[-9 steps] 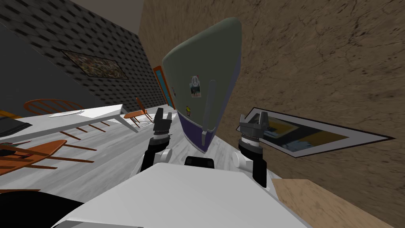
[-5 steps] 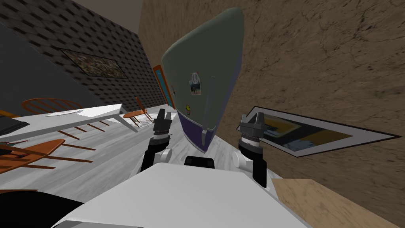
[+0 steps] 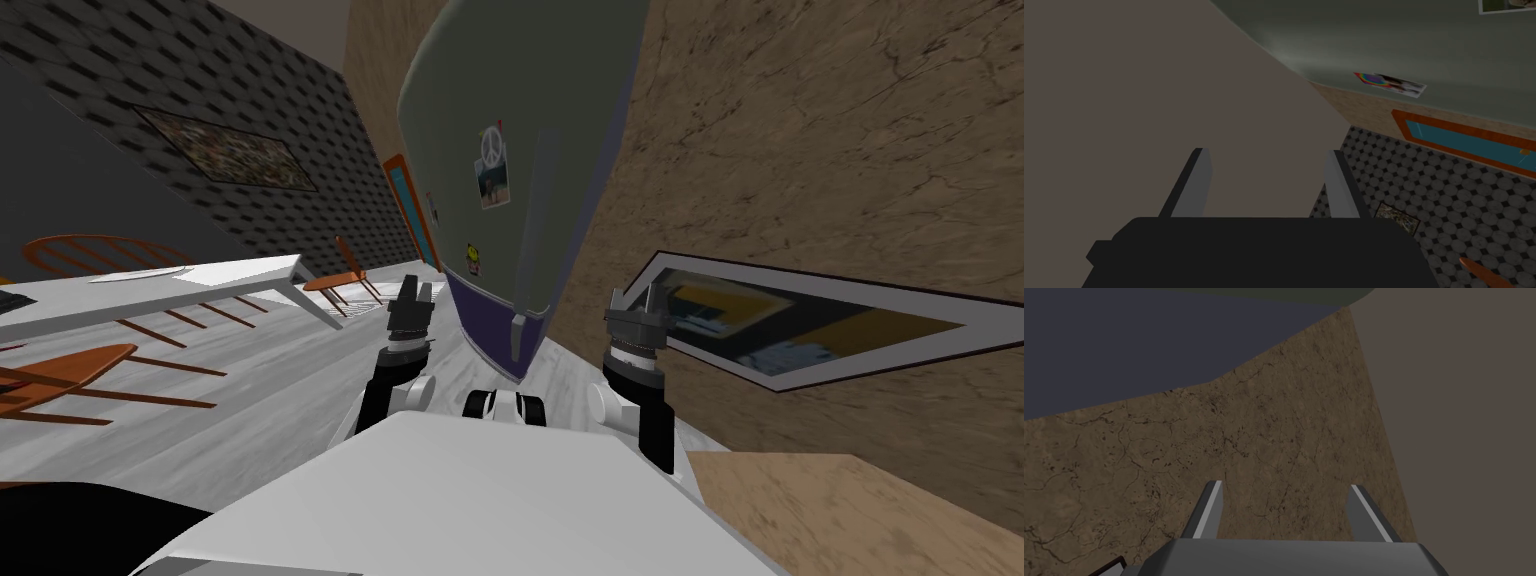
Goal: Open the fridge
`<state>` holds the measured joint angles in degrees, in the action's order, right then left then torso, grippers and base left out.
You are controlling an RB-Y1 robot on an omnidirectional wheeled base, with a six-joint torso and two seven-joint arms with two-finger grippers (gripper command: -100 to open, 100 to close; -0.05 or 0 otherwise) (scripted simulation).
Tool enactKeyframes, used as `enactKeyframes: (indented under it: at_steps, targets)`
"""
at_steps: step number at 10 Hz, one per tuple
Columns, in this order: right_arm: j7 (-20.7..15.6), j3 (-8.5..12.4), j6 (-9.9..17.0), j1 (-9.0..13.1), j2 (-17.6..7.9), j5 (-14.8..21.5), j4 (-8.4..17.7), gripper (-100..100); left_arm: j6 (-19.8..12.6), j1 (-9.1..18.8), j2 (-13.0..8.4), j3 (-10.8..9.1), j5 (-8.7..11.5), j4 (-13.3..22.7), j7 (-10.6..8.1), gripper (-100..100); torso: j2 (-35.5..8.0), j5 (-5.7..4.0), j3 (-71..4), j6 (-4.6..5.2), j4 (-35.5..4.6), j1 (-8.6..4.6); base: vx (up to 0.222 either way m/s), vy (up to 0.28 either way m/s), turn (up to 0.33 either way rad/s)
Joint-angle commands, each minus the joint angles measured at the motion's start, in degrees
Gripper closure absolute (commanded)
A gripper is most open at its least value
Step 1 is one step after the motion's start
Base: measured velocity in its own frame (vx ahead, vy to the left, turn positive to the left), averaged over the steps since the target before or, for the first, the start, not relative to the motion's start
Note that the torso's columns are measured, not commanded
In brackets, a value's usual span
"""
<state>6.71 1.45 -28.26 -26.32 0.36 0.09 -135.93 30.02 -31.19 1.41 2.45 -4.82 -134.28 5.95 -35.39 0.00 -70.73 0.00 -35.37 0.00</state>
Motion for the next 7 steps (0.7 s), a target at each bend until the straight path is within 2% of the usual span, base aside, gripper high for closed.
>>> enactKeyframes:
  at_steps: [1,3,5,6,7]
  targets:
    - [0.0,0.0,0.0,0.0,0.0,0.0,0.0,0,-0.52,-0.13,-2.62,0.02,-0.06,0.04,-0.04,-100,-4.23,0.0,-8.46,0.0,-4.23,0.0,0.006,-0.008,-0.014]
    - [0.0,0.0,0.01,-0.01,0.0,0.0,0.03,0,-1.72,-0.44,-5.81,0.08,-0.22,0.04,-0.12,-100,-6.7,-0.01,-13.53,0.0,-6.68,-0.04,0.004,-0.028,-0.025]
    - [0.0,-0.01,0.01,-0.01,0.01,0.0,0.03,0,-3.47,-0.9,-8.03,0.16,-0.44,-0.09,-0.24,-100,-6.85,-0.02,-13.85,0.0,-6.89,-0.05,0.012,-0.043,-0.031]
    - [0.0,-0.01,0.01,-0.01,0.01,0.0,0.03,0,-5.63,-1.47,-9.29,0.26,-0.71,-0.45,-0.38,-100,-6.87,-0.01,-13.85,0.0,-6.9,-0.04,0.018,-0.067,-0.087]
    - [0.0,-0.01,0.01,-0.01,0.01,0.0,0.03,0,-6.8,-1.78,-9.67,0.31,-0.86,-0.68,-0.46,-100,-6.88,-0.02,-13.85,0.01,-6.91,-0.08,0.032,-0.091,-0.058]
